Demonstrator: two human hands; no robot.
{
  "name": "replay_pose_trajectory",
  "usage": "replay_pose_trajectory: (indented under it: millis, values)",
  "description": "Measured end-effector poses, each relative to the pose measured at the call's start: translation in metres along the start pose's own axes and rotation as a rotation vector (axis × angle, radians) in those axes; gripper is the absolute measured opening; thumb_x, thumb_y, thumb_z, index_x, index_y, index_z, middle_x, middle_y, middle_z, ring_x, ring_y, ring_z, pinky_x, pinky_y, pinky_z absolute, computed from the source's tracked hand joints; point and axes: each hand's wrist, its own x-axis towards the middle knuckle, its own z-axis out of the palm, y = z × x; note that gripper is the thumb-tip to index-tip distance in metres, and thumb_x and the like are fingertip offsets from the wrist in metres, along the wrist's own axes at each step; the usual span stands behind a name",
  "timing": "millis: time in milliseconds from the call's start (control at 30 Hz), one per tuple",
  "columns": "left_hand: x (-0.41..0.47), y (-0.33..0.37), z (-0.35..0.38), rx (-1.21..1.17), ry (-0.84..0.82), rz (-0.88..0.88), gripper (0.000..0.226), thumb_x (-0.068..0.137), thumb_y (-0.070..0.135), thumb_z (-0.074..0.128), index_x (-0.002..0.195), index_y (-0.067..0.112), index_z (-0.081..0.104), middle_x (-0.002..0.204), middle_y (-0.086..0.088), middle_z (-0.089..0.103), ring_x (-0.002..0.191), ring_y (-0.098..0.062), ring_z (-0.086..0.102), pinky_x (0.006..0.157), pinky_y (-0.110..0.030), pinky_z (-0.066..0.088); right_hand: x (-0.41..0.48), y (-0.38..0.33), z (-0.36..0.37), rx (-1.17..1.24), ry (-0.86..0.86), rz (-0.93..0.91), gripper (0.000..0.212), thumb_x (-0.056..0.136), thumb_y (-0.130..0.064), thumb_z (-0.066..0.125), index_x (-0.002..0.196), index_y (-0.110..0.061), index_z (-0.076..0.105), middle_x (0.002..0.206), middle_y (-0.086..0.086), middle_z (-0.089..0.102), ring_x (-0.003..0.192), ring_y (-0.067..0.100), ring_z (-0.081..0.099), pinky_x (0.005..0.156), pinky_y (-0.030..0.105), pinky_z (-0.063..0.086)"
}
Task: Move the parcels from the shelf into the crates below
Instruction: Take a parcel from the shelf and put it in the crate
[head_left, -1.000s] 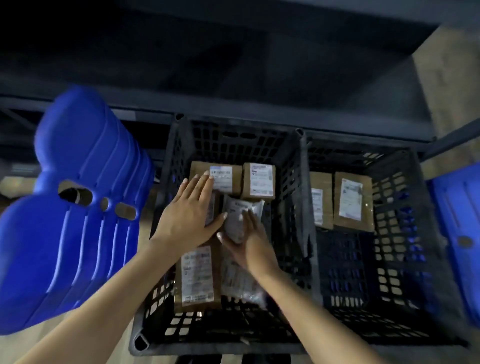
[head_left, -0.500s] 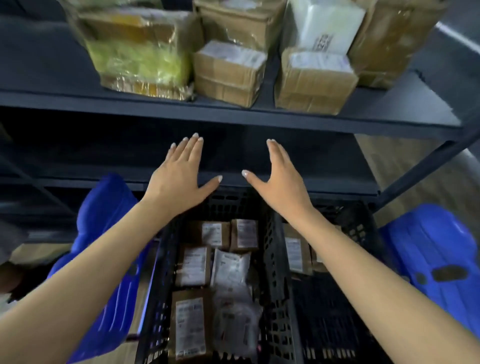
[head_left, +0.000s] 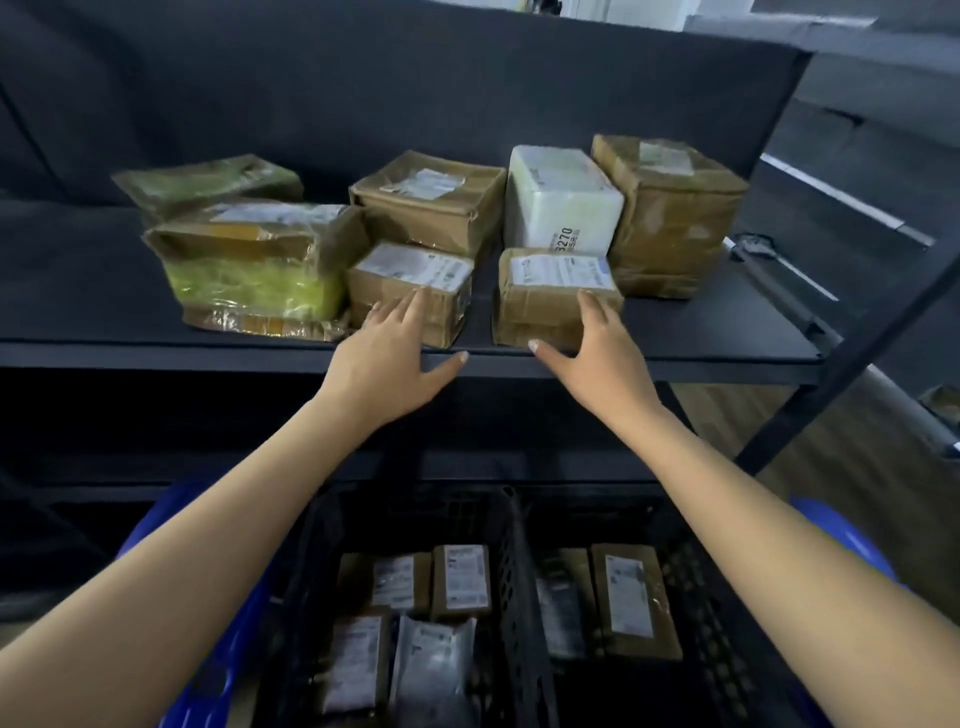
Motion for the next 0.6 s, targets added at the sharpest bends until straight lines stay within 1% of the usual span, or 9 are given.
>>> replay_pose_trajectory:
  millis: [67,200,300,367,433,500,533,600]
  values:
    - [0.016,0.011,0.001,-0.011,-0.006,0.003,0.086,0.088,0.063,0.044,0.153,0.015,0.012,0.157,-0.004,0.028,0.145,-0.026,0.021,0.1,-0.043,0.042,0.013,0.016,-0.011,0.0,0.021,0.015,0.086,0.087,-0.055,0.06,0.15,-0.009,0.023,0.156,0.007,0.027,0.14,0.025,0.033,0.102,0.037,0.04]
    - [0.05,0.037,0.007,-0.014,0.018,0.025,0.086,0.088,0.063,0.045,0.152,0.013,0.016,0.155,-0.006,0.031,0.143,-0.026,0.027,0.102,-0.043,0.041,0.044,0.048,-0.034,-0.01,0.028,0.054,0.087,0.086,-0.056,0.06,0.151,-0.01,0.023,0.157,0.007,0.025,0.143,0.023,0.027,0.107,0.037,0.035]
    - [0.075,0.058,0.014,-0.018,0.034,0.041,0.086,0.088,0.063,0.046,0.151,0.013,0.016,0.154,-0.007,0.034,0.141,-0.028,0.03,0.101,-0.045,0.041,0.066,0.069,-0.046,-0.021,0.026,0.068,0.09,0.086,-0.058,0.059,0.151,-0.01,0.022,0.157,0.007,0.025,0.143,0.023,0.027,0.108,0.036,0.034]
    - [0.091,0.069,0.021,-0.027,0.029,0.041,0.087,0.087,0.063,0.047,0.151,0.012,0.017,0.153,-0.007,0.035,0.14,-0.029,0.031,0.101,-0.045,0.041,0.076,0.078,-0.047,0.0,-0.016,0.074,0.094,0.084,-0.064,0.057,0.152,-0.01,0.022,0.158,0.007,0.024,0.144,0.023,0.025,0.11,0.037,0.031]
    - [0.103,0.077,0.029,-0.026,-0.014,0.01,0.089,0.086,0.065,0.046,0.151,0.012,0.017,0.154,-0.006,0.032,0.141,-0.027,0.031,0.101,-0.044,0.041,0.081,0.084,-0.043,0.042,-0.083,0.078,0.099,0.08,-0.07,0.056,0.152,-0.01,0.023,0.159,0.006,0.023,0.145,0.022,0.023,0.111,0.036,0.029]
    - [0.112,0.082,0.038,-0.013,-0.058,-0.019,0.09,0.085,0.066,0.046,0.151,0.012,0.018,0.155,-0.006,0.032,0.14,-0.027,0.031,0.1,-0.044,0.041,0.083,0.088,-0.034,0.073,-0.145,0.068,0.101,0.076,-0.073,0.057,0.151,-0.013,0.025,0.158,0.005,0.025,0.143,0.021,0.026,0.108,0.034,0.031]
    - [0.115,0.082,0.042,-0.011,-0.07,-0.023,0.089,0.085,0.066,0.047,0.15,0.011,0.02,0.155,-0.007,0.032,0.139,-0.028,0.032,0.1,-0.044,0.041,0.083,0.09,-0.029,0.094,-0.164,0.048,0.098,0.075,-0.073,0.058,0.149,-0.016,0.029,0.156,0.004,0.029,0.141,0.02,0.031,0.103,0.031,0.034]
    - [0.118,0.081,0.05,-0.033,-0.089,-0.023,0.085,0.086,0.063,0.049,0.148,0.008,0.026,0.155,-0.009,0.03,0.138,-0.029,0.034,0.101,-0.043,0.04,0.084,0.09,-0.02,0.163,-0.189,-0.012,0.085,0.074,-0.069,0.063,0.143,-0.026,0.039,0.148,-0.001,0.042,0.133,0.018,0.042,0.093,0.027,0.037]
